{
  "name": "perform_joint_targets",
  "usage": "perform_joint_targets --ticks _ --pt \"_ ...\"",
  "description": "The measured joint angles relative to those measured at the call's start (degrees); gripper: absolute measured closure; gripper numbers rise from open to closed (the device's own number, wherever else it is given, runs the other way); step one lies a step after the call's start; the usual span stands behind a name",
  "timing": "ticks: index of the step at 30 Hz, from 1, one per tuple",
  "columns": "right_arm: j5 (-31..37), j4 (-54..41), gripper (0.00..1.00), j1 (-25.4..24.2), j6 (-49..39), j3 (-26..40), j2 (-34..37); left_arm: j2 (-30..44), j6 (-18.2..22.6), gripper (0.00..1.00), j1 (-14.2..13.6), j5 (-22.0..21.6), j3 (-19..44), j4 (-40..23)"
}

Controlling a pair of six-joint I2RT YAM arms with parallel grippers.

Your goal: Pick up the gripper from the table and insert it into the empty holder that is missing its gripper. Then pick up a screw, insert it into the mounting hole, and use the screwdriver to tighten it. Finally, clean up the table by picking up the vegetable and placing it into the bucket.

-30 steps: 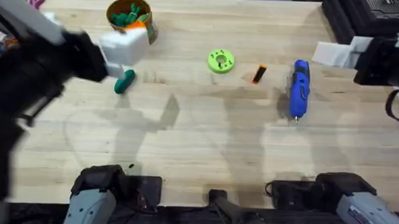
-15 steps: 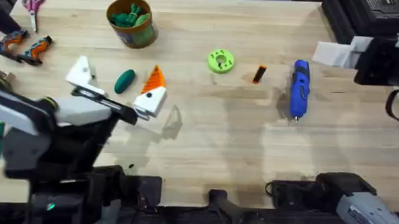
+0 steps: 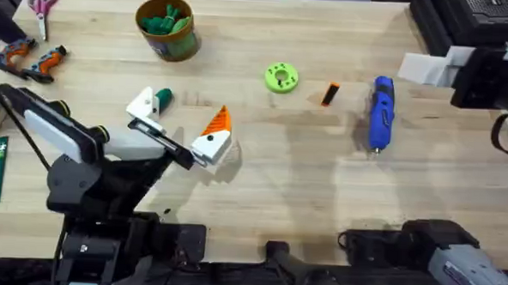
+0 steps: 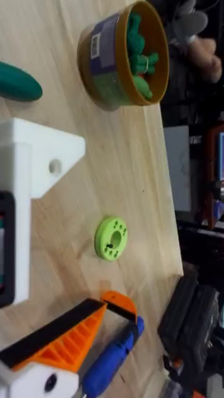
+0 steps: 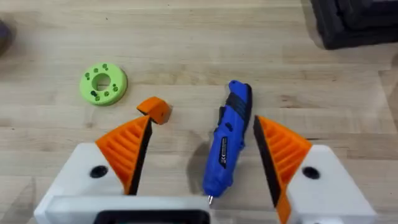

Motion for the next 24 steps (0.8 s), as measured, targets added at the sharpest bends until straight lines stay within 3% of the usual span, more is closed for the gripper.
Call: perform_joint_targets --ticks 7,24 --pt "0.0 0.02 0.054 0.0 0.0 0.0 0.0 0.0 -2.86 0.015 -0.04 1.82 0.0 -0.02" --pt "0.0 0.02 0.054 0.0 0.15 0.0 0.0 -0.01 -3.77 0.015 -0.04 2.23 0.0 0.0"
